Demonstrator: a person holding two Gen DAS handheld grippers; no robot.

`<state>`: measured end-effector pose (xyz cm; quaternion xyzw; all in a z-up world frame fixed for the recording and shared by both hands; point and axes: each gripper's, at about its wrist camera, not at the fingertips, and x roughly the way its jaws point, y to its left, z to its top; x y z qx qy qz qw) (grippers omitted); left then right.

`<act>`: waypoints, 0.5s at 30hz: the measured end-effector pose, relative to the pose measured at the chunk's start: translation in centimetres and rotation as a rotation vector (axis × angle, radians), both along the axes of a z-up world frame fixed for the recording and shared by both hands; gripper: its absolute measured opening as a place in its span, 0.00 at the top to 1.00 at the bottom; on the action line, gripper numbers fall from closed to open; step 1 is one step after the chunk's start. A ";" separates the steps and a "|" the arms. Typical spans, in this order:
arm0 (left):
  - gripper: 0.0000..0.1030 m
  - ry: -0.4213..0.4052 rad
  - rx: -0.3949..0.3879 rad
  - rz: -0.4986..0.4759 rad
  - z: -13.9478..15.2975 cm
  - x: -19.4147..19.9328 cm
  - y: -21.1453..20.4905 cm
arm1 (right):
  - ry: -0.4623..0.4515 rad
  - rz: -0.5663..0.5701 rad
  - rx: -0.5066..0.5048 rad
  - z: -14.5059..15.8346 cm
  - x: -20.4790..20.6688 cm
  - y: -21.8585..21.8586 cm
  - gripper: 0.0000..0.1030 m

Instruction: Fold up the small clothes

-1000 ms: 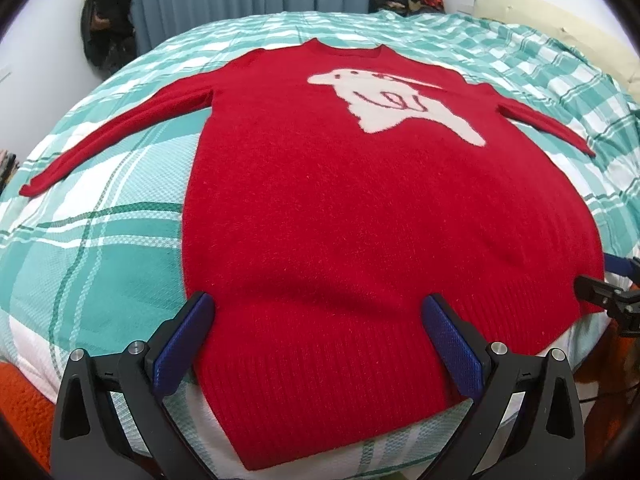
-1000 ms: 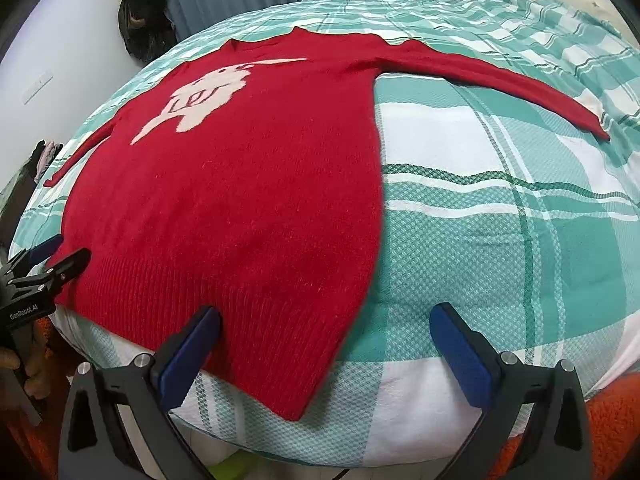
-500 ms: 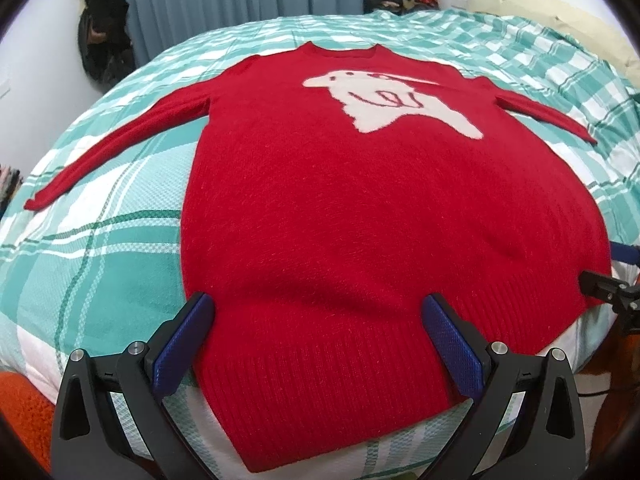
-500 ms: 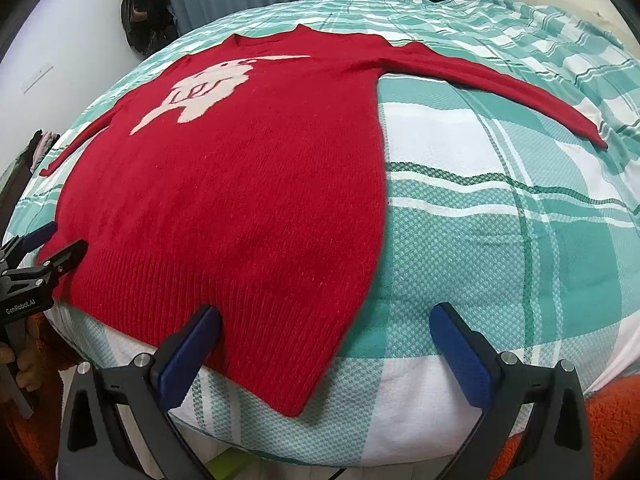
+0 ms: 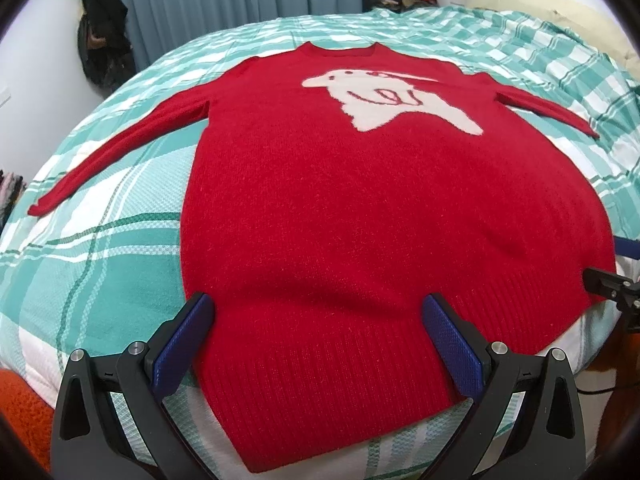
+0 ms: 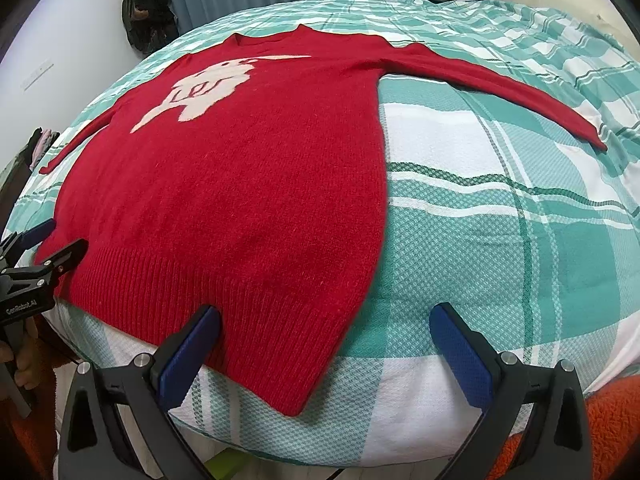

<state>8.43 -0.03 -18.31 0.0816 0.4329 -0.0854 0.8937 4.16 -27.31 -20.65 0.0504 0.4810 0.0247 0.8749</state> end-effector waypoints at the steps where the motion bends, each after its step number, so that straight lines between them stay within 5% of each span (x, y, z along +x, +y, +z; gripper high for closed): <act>1: 0.00 -0.001 0.002 0.001 0.0 0.0 0.0 | 0.001 0.001 -0.001 0.0 0.0 0.0 0.00; 15: 0.00 -0.018 0.023 0.005 -0.1 -0.2 -0.3 | 0.004 0.004 -0.002 0.0 -0.2 0.1 0.00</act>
